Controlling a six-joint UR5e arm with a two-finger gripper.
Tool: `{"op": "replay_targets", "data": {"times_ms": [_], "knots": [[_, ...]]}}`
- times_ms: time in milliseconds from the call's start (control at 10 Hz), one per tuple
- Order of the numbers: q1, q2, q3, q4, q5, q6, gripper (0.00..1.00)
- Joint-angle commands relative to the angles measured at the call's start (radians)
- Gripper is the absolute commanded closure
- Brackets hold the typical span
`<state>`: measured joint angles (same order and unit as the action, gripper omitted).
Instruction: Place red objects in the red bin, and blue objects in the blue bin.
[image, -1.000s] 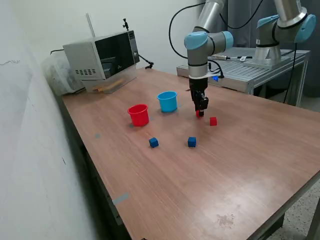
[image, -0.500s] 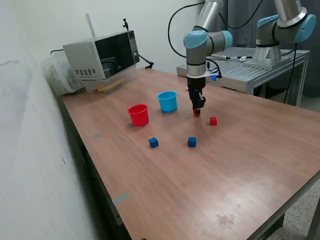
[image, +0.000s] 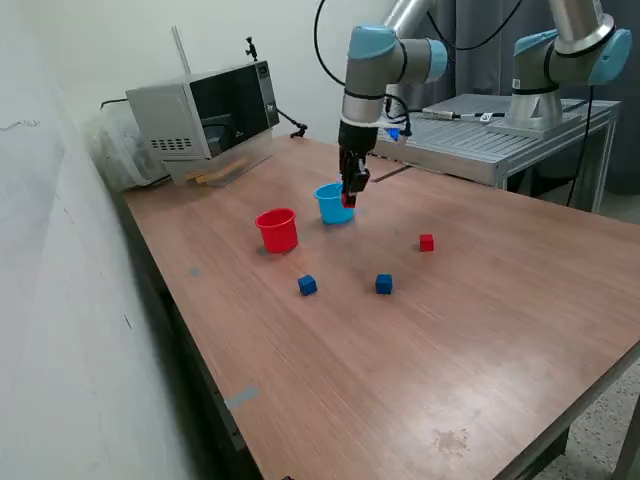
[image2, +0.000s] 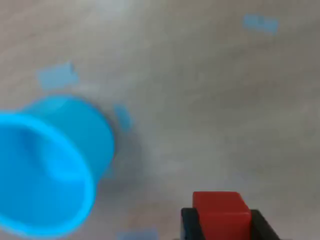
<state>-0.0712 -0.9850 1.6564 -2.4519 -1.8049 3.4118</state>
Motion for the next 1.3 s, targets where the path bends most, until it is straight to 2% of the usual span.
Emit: {"op": "replay_targets", "data": {"times_ms": [0, 200, 300, 500, 800, 900, 1000, 1200], "knots": [[-0.016, -0.003, -0.128, 0.031, -0.037, -0.009, 1.00], [-0.024, -0.001, -0.174, 0.044, -0.095, -0.090, 1.00], [-0.036, 0.002, -0.182, 0.044, -0.094, -0.130, 1.00], [-0.090, 0.073, -0.281, 0.062, -0.088, -0.166, 1.00], [-0.087, 0.143, -0.354, 0.088, -0.087, -0.183, 1.00], [-0.082, 0.158, -0.371, 0.090, -0.079, -0.183, 1.00], [-0.081, 0.169, -0.375, 0.090, -0.056, -0.183, 1.00], [-0.078, 0.210, -0.389, 0.090, -0.051, -0.183, 1.00]]}}
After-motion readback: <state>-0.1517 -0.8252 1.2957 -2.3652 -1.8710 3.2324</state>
